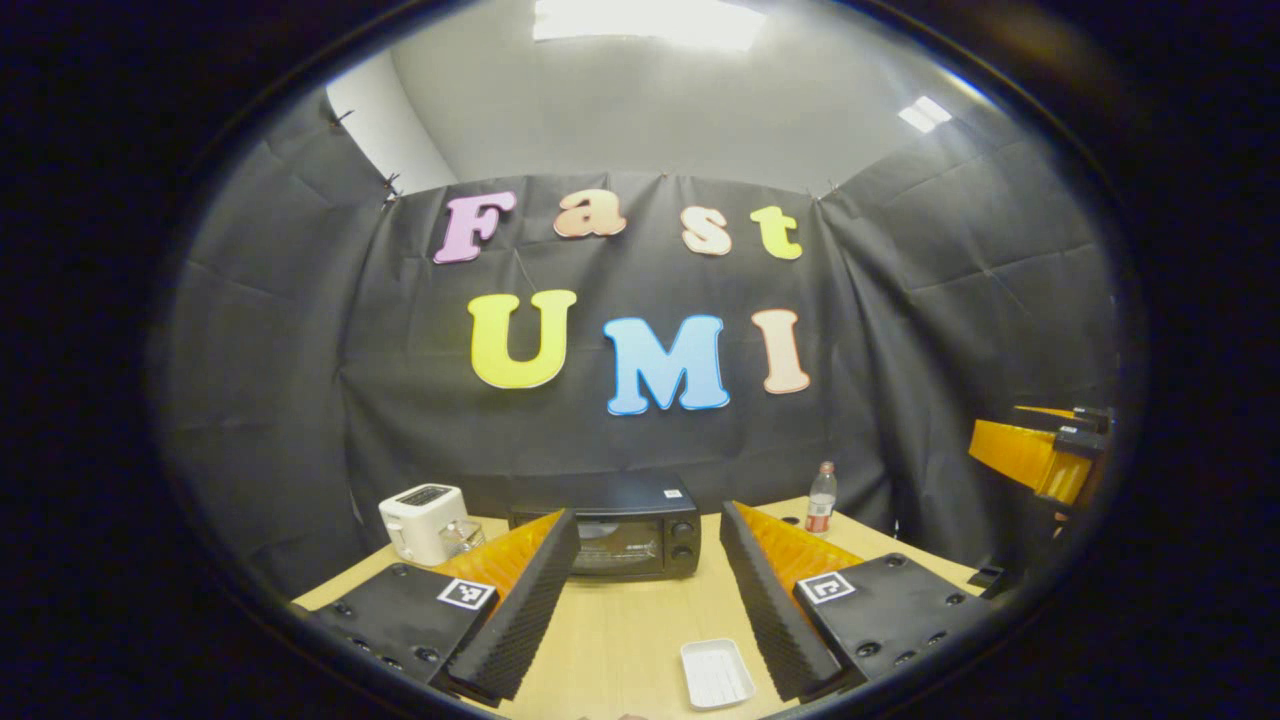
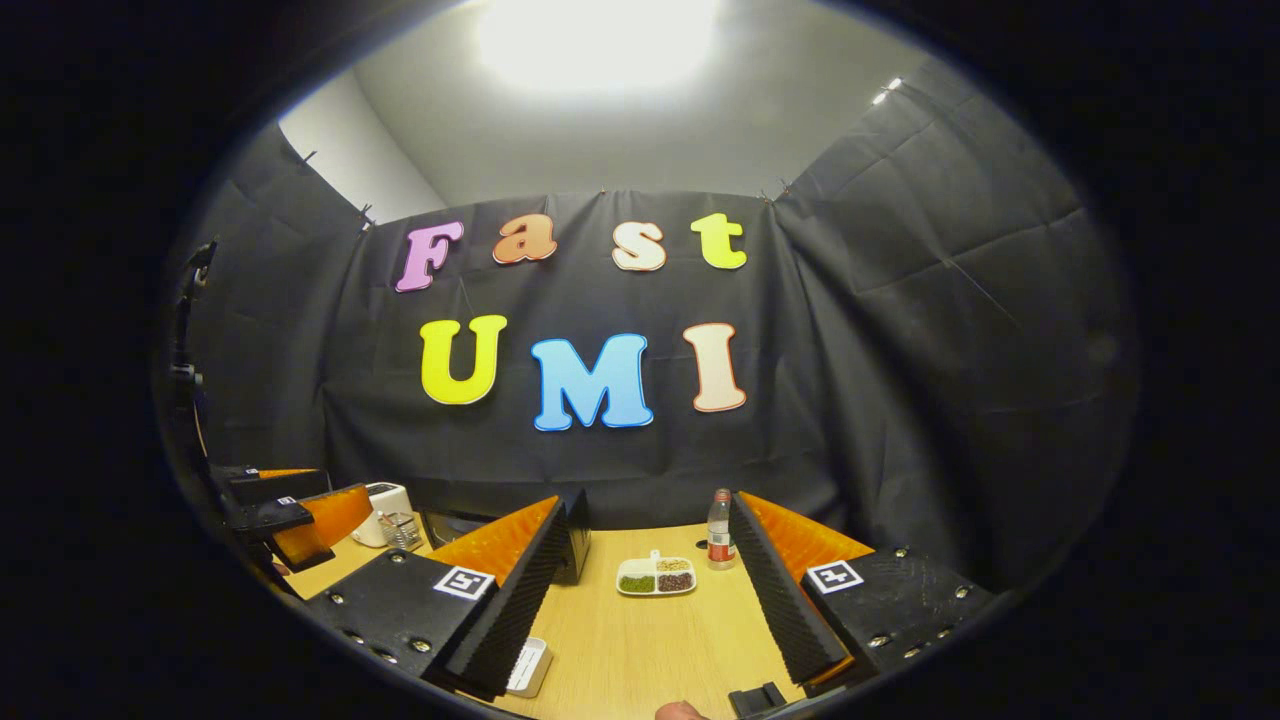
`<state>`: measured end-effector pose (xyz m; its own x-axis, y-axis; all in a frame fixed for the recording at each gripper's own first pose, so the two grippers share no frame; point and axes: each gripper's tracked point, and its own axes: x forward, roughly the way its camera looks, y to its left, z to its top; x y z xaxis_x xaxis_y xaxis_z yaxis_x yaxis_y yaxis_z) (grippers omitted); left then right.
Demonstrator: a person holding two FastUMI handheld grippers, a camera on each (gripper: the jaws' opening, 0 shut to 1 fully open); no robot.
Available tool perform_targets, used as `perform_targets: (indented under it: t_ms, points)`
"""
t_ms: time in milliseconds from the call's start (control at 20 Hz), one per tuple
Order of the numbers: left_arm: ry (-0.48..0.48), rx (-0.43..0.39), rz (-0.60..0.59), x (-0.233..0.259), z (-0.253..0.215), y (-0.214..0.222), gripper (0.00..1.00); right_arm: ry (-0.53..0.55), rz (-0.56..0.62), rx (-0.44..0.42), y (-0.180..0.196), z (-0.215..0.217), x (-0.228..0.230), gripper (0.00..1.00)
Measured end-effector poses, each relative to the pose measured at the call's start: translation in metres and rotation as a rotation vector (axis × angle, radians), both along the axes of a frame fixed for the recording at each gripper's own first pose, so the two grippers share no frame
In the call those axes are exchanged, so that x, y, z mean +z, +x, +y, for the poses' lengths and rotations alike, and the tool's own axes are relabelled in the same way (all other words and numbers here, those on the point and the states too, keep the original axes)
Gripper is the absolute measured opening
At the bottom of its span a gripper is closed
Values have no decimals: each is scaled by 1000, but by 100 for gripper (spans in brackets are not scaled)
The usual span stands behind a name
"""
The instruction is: Open the electric oven with the left hand, put the food in, and close the electric oven.
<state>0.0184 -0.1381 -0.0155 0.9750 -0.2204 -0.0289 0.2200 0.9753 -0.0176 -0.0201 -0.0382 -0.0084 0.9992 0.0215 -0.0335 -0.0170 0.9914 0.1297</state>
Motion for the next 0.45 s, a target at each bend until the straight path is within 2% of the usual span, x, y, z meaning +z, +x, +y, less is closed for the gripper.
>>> perform_targets:
  t_ms: [50, 150, 200, 450]
  points:
    - [-2, 11, -7, 3, 6, -2, 98, -7, 3, -4, 0, 2, -1, 98]
    - [-27, 21, -8, 4, 13, -9, 90, -8, 6, 12, -5, 13, 1, 98]
    - [-35, 26, -15, 7, 17, -10, 98, -10, 2, 16, -5, 18, 4, 98]
    - [-42, 52, -16, 4, 43, -14, 98, -34, -8, 49, -11, 41, 9, 98]
